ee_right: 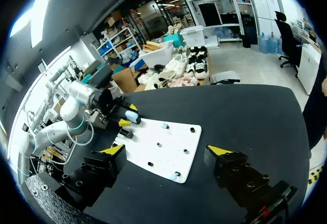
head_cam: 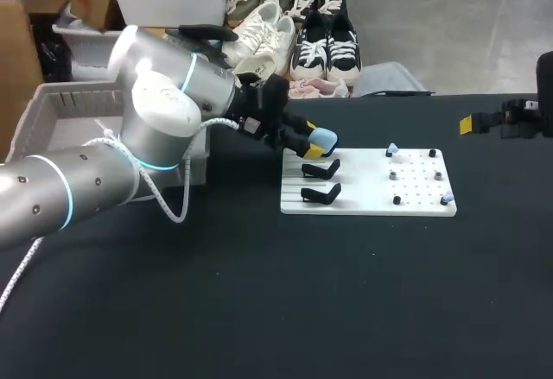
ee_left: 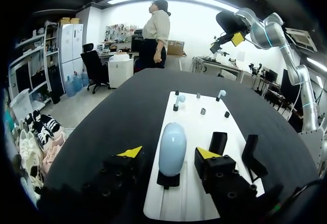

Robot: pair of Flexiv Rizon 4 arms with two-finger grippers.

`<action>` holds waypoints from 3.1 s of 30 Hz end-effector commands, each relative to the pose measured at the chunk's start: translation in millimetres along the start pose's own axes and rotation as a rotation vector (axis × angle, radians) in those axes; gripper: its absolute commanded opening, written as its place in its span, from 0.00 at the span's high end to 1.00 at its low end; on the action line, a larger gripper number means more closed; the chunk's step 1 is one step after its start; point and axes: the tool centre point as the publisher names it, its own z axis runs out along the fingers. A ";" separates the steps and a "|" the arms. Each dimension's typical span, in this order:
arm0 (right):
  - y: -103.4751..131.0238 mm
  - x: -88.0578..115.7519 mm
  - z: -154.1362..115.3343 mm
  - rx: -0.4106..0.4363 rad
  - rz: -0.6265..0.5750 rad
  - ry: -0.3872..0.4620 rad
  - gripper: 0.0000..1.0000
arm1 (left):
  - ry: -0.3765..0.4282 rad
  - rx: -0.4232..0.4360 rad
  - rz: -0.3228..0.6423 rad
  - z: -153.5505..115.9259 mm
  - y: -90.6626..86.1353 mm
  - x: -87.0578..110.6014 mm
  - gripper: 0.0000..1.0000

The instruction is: Pick up each earbud case from the left stands, insert the matching earbuds, close the lid, and place the case in the box.

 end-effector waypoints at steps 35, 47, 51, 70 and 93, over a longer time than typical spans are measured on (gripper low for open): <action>-0.7 -0.2 0.1 -0.002 -0.001 0.001 0.00 | 0.009 0.009 -0.012 0.8 4.8 4.8 1.00; -0.7 -0.2 0.1 -0.002 -0.001 0.001 0.00 | -0.023 -0.015 -0.043 -18.9 -7.3 -13.3 1.00; -0.7 -0.2 0.1 -0.002 -0.001 0.001 0.00 | -0.032 -0.032 -0.050 -26.8 -11.0 -23.2 1.00; 28.9 -22.1 56.7 -0.110 -0.113 0.066 0.00 | -0.083 -0.111 -0.099 -46.6 -29.5 -80.3 1.00; 80.9 -41.6 109.0 -0.205 -0.255 0.175 0.00 | -0.084 -0.128 -0.030 -28.7 -64.2 -98.6 1.00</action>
